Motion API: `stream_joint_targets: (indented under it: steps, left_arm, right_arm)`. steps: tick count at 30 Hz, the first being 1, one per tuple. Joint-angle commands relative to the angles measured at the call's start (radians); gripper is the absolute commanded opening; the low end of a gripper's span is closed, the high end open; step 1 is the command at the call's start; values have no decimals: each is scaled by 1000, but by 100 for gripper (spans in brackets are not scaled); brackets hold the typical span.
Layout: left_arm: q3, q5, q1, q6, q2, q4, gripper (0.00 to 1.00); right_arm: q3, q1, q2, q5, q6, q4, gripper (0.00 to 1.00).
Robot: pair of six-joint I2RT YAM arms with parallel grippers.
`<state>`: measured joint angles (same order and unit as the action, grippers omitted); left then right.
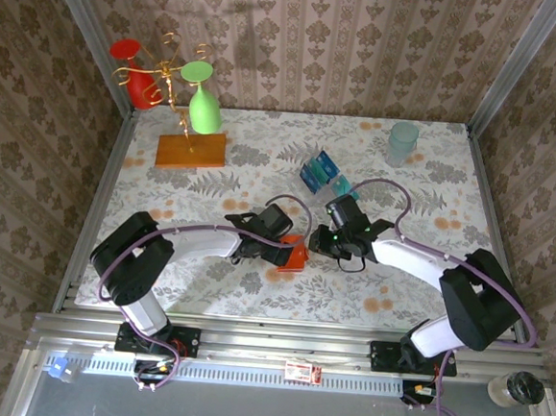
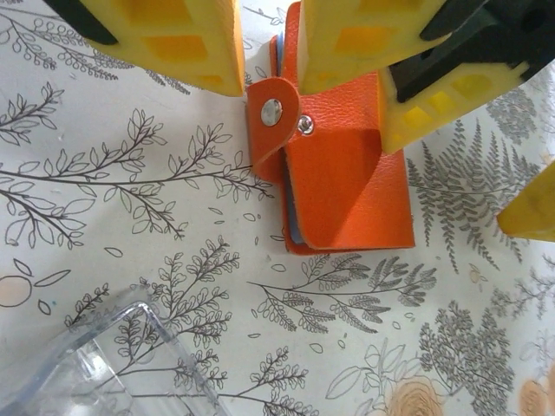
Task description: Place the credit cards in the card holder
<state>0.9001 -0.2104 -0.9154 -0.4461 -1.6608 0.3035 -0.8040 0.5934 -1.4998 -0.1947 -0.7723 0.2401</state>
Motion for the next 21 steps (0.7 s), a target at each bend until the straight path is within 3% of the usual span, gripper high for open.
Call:
stream_joint_targets:
  steps: [1,21]
  left_arm:
    - [-7,-34,-11,30,-34,92,100]
    - [-29,-41,-12,16,-22,77,100]
  right_arm:
    - [-41,1,-29,-23,31,43,25]
    - [-194,49,-181,51,130,174,27]
